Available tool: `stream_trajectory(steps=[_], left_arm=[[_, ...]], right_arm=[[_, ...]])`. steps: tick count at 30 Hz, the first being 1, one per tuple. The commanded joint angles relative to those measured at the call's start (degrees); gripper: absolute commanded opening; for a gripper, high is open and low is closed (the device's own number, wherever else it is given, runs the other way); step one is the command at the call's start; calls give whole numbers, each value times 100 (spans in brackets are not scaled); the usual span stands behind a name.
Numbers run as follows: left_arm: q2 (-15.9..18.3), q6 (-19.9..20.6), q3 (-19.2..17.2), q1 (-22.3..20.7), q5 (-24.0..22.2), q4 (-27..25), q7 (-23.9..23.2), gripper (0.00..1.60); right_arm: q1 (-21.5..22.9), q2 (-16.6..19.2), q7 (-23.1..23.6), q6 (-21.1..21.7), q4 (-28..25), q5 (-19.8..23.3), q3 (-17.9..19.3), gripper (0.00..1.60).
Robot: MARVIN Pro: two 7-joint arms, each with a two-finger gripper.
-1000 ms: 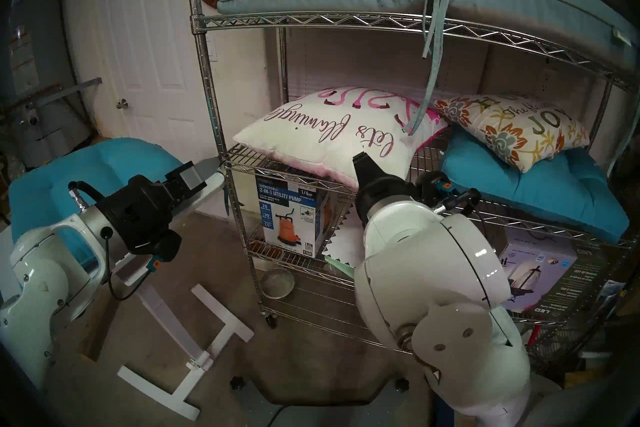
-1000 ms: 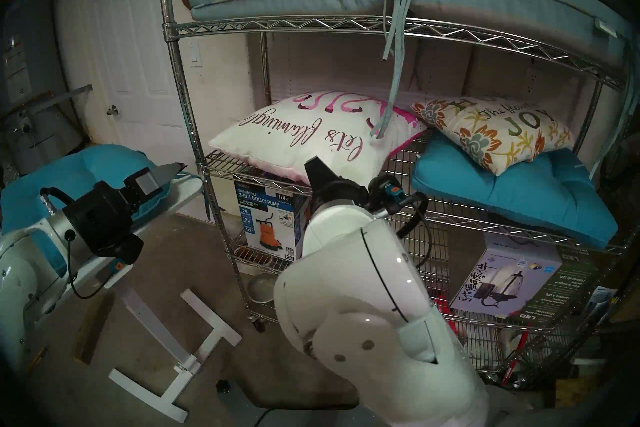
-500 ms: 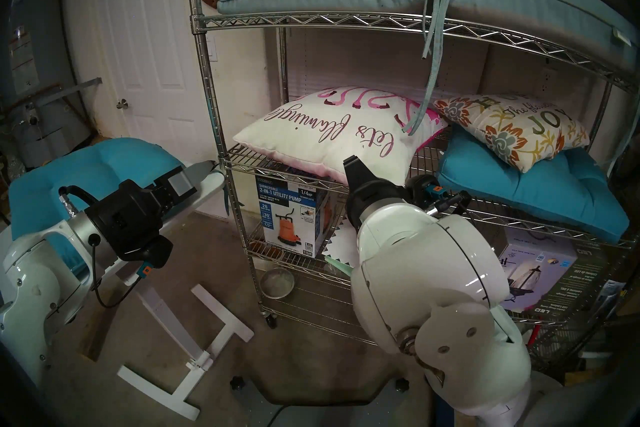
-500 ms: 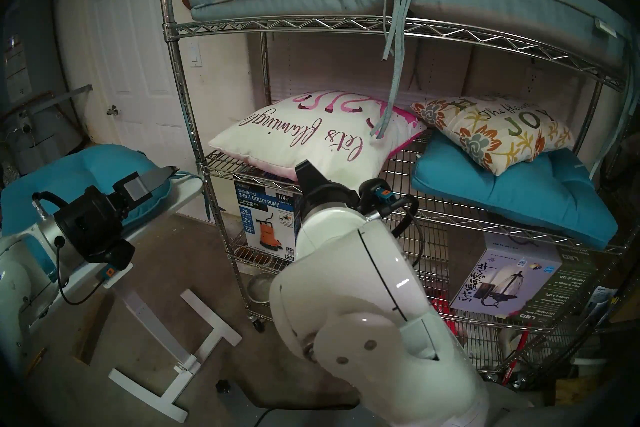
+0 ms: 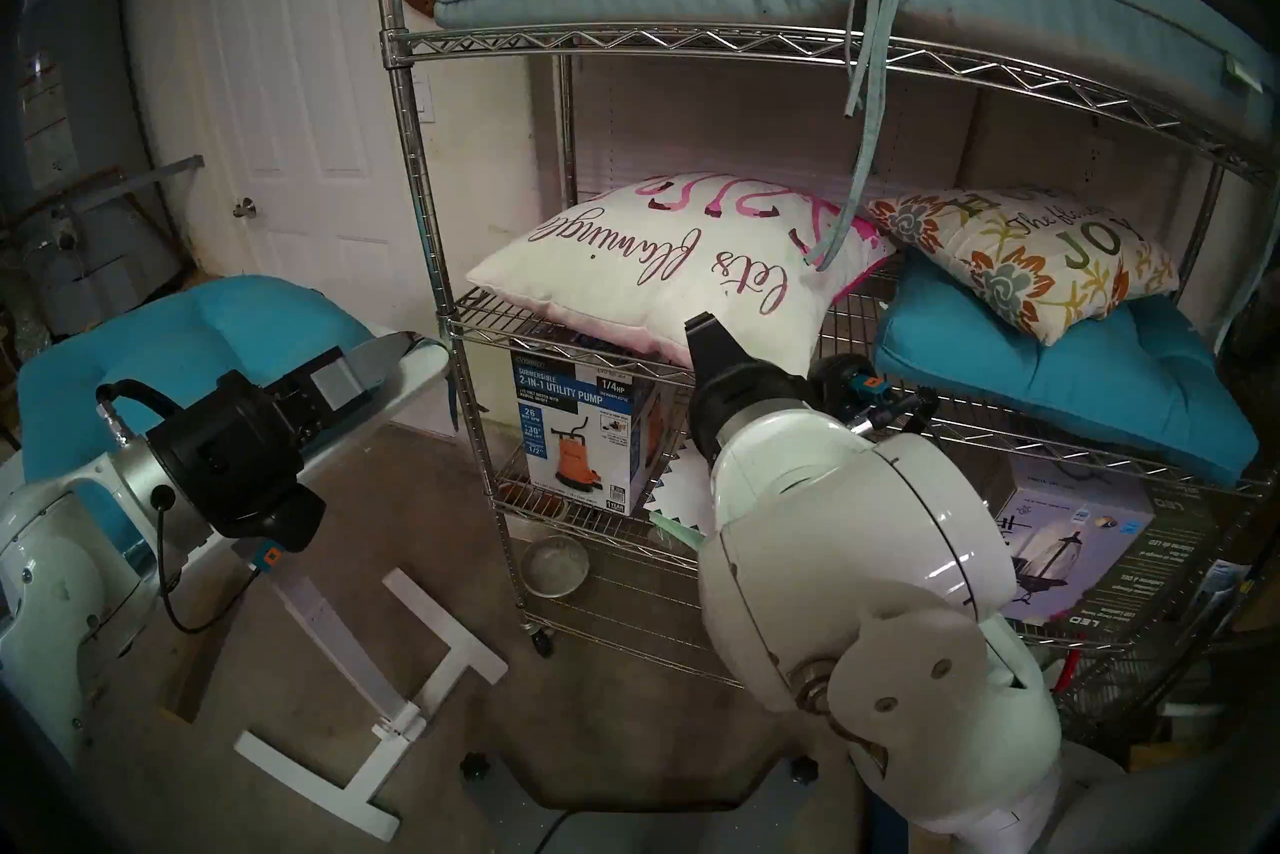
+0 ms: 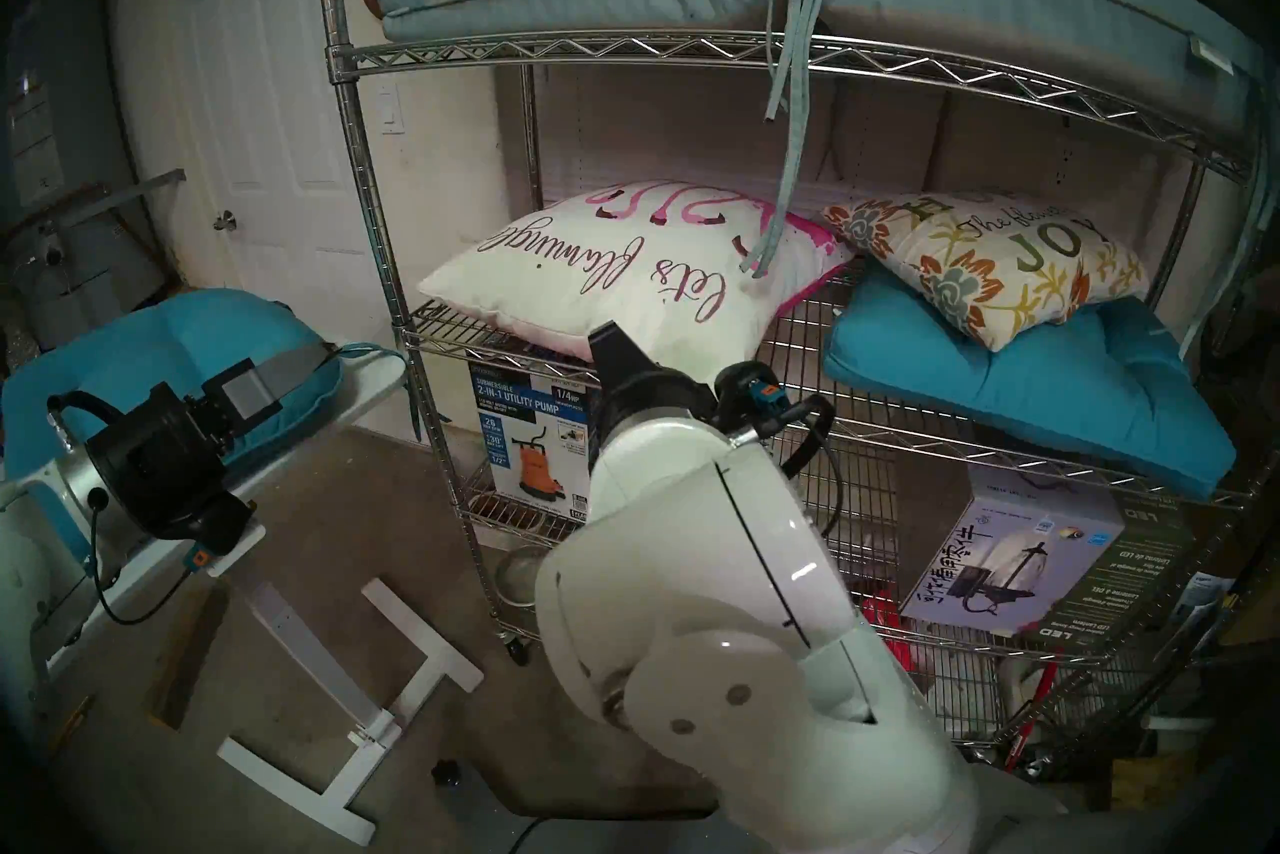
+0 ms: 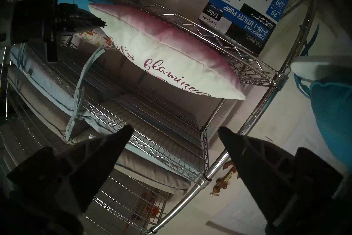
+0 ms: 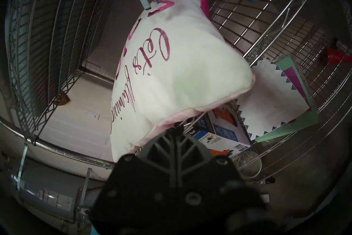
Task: Put cushion on the shelf
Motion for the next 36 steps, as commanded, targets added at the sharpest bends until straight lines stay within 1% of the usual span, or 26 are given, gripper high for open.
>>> stream_trajectory(steps=[1,4,10,20,36], left_arm=[[-135,3,-187,146,28,-90,299,160],[-181,-12,-233,187,62,-90,402,160],[-266,-33,-310,256,127,-90,585,160],[-377,-36,-391,340,217,-90,815,160],[-507,-34,-467,422,315,-90,1064,160]], right_arm=[[45,-108,14,-36,28,-170,-62,0],[60,-164,14,-49,77,-267,-89,0],[166,-245,14,-69,349,-351,-64,0],[381,-400,14,-114,827,-392,24,0],[816,-495,137,-52,1503,-302,373,0]])
